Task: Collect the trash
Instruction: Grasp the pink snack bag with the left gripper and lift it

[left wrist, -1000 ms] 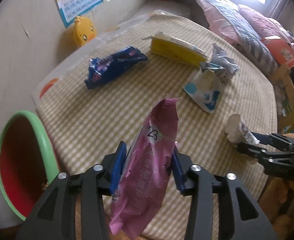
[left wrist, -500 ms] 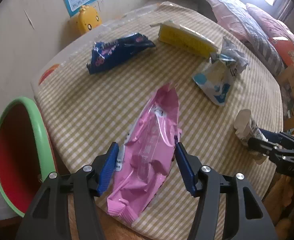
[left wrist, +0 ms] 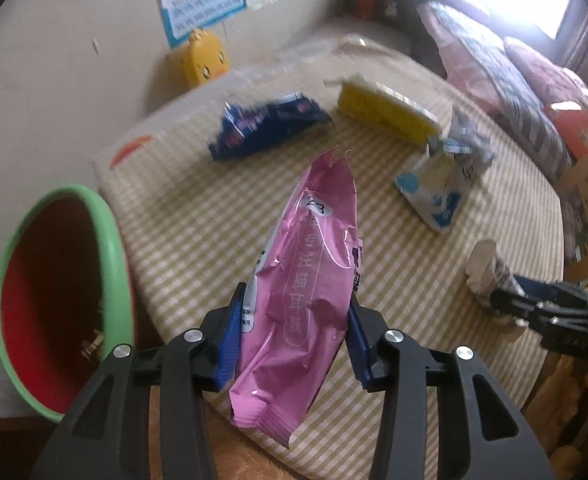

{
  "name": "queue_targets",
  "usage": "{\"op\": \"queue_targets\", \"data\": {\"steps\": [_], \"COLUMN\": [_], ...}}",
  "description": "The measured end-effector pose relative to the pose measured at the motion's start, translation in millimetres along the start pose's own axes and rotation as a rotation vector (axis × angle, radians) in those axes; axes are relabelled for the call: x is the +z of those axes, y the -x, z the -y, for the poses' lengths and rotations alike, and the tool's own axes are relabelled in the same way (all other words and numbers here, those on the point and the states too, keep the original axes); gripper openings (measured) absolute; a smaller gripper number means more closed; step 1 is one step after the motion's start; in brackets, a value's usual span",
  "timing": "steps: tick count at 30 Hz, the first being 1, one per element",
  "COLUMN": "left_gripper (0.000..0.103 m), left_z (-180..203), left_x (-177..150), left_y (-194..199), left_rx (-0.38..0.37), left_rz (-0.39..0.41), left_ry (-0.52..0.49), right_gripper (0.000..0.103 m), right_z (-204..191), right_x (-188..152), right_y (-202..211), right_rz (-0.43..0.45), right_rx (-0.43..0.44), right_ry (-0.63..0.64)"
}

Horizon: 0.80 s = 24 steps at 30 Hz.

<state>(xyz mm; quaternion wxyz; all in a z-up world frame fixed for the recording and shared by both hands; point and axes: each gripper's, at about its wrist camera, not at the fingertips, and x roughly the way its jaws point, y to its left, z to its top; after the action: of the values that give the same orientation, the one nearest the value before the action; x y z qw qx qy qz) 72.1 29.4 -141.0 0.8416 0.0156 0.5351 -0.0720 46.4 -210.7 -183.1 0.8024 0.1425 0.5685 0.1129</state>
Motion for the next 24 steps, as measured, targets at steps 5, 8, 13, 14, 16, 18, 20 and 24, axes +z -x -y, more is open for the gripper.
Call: {"op": "queue_targets", "data": {"steps": [5,8,13,14,16,18,20,24], "left_gripper": [0.042,0.042,0.042,0.042,0.042,0.042,0.042,0.042], "left_z": [-5.7,-8.6,-13.4,-14.8,-17.9,-21.2,-25.1,-33.9], "left_x": [1.2,-0.9,-3.1,-3.5,-4.7,-5.4,-6.9,-10.3], "left_y": [22.9,32.4,40.8,41.6,42.7,44.0,45.7,46.8], "left_rx": [0.003,0.003,0.009,0.006,-0.001,-0.007,-0.013,-0.018], "left_rz": [0.067,0.090,0.117,0.118,0.120,0.123,0.128,0.133], "left_ry": [0.039,0.058,0.065,0.073,0.087,0.097,0.108,0.133], "right_gripper": [0.063,0.062,0.047,0.047,0.046,0.046,0.046,0.046], "right_z": [-7.2,-11.6,-25.1,-27.1,-29.1,-26.7,-22.0,-20.3], "right_x": [0.2,-0.5,-2.7,-2.8,-2.3,-1.6,0.4,3.2], "right_y": [-4.1,-5.9,-8.1,-8.5,-7.5,-3.4,4.9,22.2], "right_rz": [-0.007,-0.012,-0.020,-0.021,-0.019,-0.010,0.010,0.045], "right_rx": [-0.020,-0.033,-0.063,-0.072,-0.089,-0.096,-0.076,-0.052], "right_ry": [0.026,0.045,0.107,0.116,0.117,0.098,0.045,-0.014]}}
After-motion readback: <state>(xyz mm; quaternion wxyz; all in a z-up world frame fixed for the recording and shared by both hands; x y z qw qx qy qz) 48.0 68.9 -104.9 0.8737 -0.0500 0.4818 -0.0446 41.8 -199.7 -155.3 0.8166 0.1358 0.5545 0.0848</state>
